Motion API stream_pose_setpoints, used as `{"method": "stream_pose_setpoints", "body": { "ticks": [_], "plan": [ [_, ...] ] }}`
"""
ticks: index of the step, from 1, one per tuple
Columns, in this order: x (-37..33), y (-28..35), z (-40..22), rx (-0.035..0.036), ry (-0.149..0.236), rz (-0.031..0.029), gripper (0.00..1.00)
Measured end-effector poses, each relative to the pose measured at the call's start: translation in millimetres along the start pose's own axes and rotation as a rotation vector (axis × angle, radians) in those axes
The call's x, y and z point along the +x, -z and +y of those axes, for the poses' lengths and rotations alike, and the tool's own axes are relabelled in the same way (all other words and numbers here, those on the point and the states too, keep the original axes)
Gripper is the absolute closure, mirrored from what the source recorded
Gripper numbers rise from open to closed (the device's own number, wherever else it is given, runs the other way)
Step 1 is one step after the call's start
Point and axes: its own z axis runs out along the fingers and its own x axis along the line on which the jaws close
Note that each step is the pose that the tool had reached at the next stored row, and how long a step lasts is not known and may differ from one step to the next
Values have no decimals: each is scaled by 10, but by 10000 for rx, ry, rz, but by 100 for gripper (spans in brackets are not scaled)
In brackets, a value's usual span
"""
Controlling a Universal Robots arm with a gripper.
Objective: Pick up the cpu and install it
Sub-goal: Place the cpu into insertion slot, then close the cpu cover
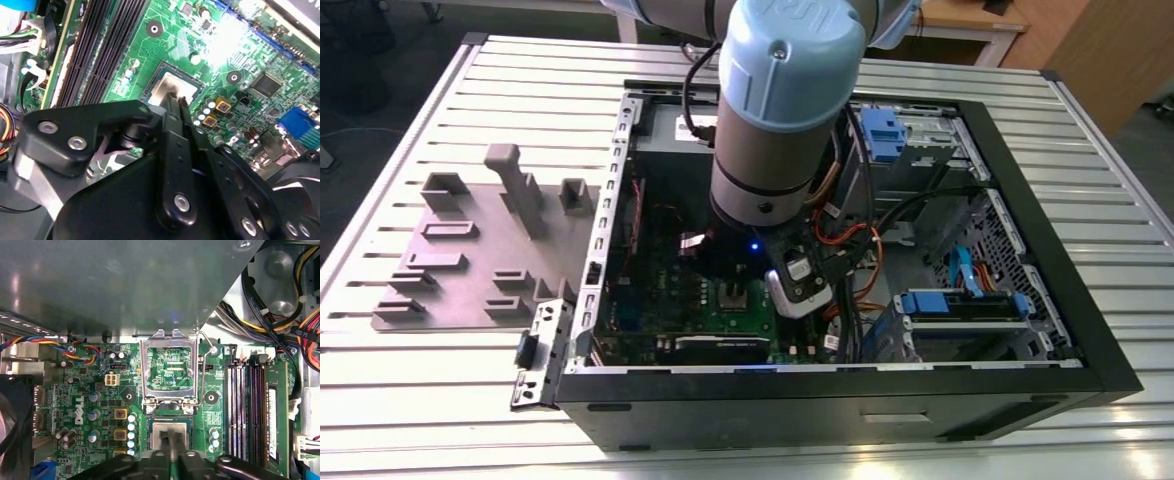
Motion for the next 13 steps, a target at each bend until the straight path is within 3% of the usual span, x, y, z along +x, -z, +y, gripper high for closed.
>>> {"method": "stream_pose_setpoints", "body": {
  "ticks": [2, 13],
  "plan": [
    [0, 0, 0, -1, 0, 0, 89],
    [1, 21, 1, 1, 0, 1, 89]
  ]
}}
